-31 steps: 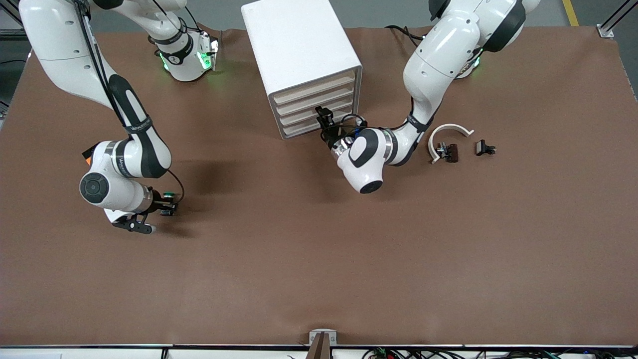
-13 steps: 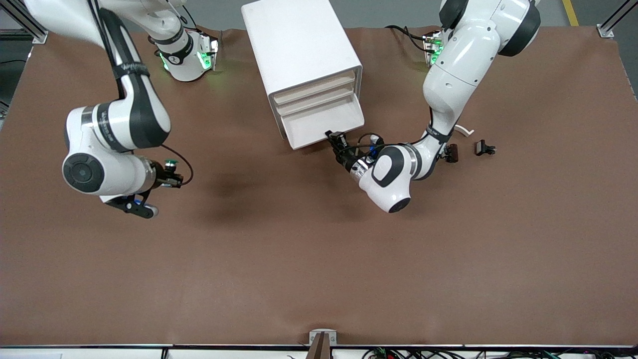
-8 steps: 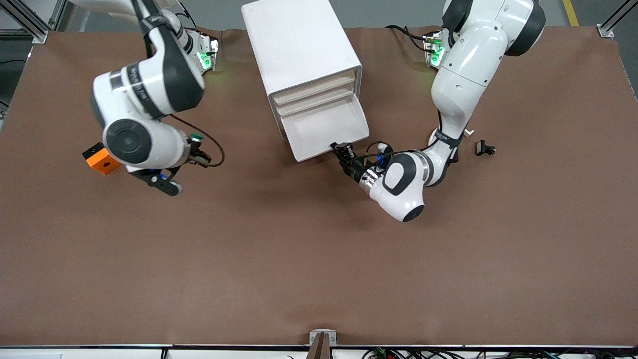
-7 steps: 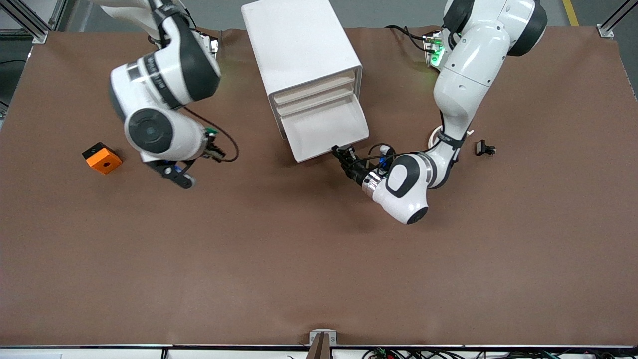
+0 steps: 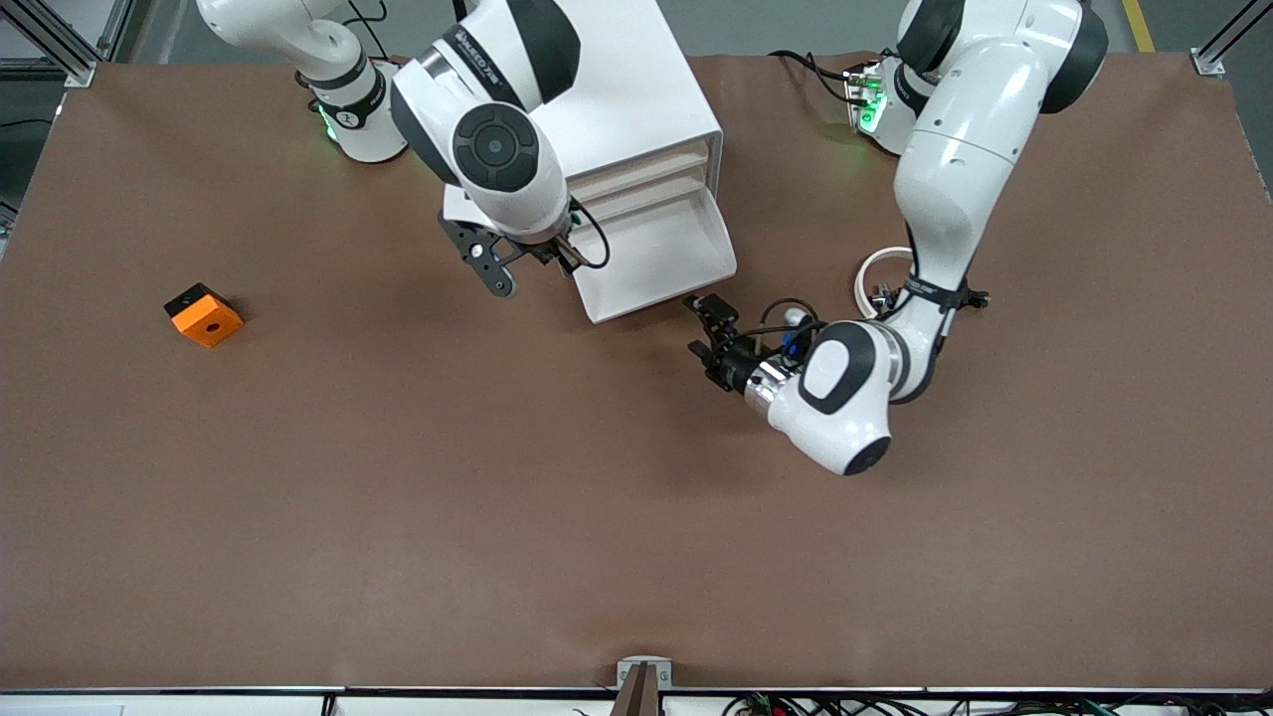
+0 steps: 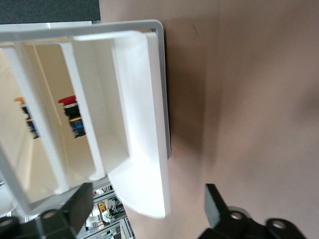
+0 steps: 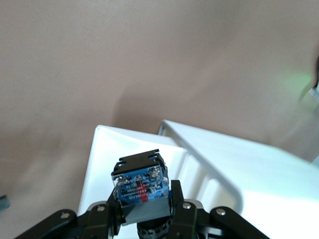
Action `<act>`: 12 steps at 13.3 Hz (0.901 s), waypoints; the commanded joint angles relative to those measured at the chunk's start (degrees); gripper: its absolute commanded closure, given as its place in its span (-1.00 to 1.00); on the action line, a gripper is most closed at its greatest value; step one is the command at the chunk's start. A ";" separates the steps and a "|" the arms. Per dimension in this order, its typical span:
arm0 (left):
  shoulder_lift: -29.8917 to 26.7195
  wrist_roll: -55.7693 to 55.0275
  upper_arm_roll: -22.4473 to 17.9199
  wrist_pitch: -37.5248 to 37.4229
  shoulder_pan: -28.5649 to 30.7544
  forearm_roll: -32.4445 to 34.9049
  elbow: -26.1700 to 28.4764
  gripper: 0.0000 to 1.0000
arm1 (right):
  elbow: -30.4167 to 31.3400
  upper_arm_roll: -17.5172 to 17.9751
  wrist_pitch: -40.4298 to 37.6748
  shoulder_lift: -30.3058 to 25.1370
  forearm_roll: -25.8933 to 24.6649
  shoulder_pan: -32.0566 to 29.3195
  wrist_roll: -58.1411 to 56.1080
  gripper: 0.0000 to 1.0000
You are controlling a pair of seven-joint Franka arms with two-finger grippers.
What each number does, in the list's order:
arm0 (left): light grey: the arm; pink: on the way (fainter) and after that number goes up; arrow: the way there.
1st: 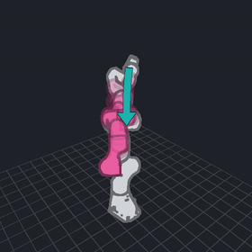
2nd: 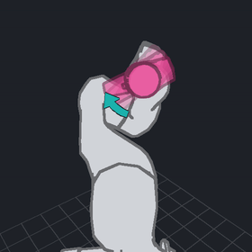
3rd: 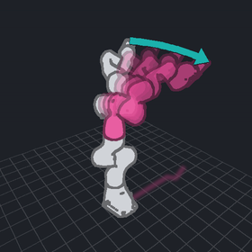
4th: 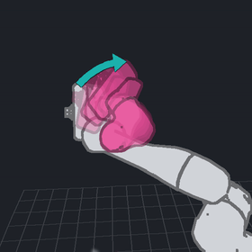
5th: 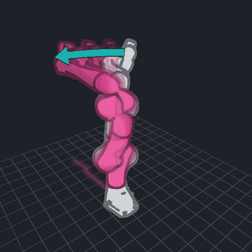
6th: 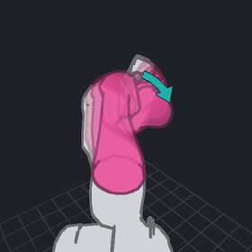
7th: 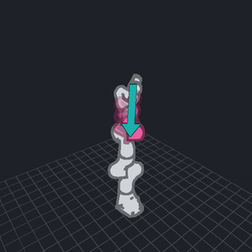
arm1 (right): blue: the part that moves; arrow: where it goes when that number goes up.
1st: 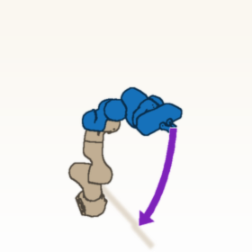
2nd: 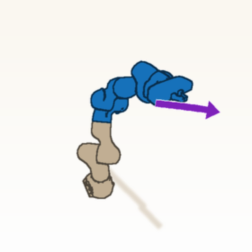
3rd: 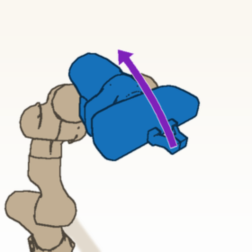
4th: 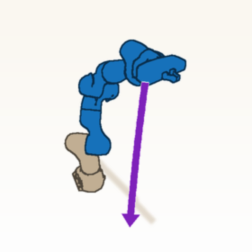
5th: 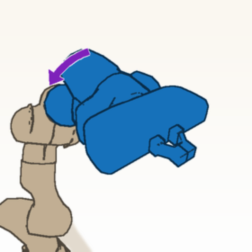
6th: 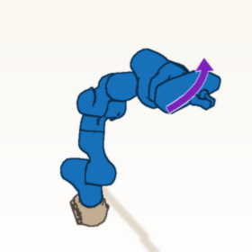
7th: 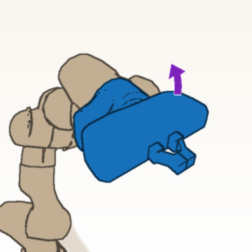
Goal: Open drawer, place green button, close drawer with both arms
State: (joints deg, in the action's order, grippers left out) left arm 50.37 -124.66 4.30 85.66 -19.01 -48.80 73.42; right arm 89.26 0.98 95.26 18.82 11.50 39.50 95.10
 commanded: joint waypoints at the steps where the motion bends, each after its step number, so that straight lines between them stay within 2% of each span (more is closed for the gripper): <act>1: -0.53 5.19 0.18 -5.93 5.28 3.62 -4.07 -1.00 | -0.32 -0.72 4.56 2.09 1.69 1.89 7.53 0.80; 3: -2.55 11.95 0.18 -6.38 8.45 5.98 -4.16 -1.00 | -0.23 -0.72 8.60 4.55 1.69 3.56 10.71 0.81; 4: -4.21 17.56 0.01 -6.47 8.47 9.66 -4.16 -1.00 | -0.23 -0.72 9.84 6.30 1.77 3.57 11.33 0.81; 6: -5.72 28.45 0.36 -6.21 7.94 22.11 -4.25 -1.00 | -0.05 -0.72 11.78 7.98 2.91 4.18 11.51 0.81; 9: -8.87 53.74 0.80 -6.12 7.68 36.62 -3.81 -1.00 | -0.05 -0.72 13.98 10.09 3.79 5.59 12.39 0.81; 11: -10.64 65.47 3.42 -6.03 7.76 44.99 -3.63 -1.00 | 0.03 -0.72 14.86 11.50 3.79 6.37 12.74 0.81; 12: -11.26 68.12 4.48 -5.25 8.11 46.68 -3.63 -1.00 | 0.03 -0.63 14.95 11.94 3.79 6.73 13.44 0.81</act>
State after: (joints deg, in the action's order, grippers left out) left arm 41.53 -63.05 6.75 79.59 -11.12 -6.54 68.63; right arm 89.72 0.90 109.74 29.80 14.39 44.98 106.85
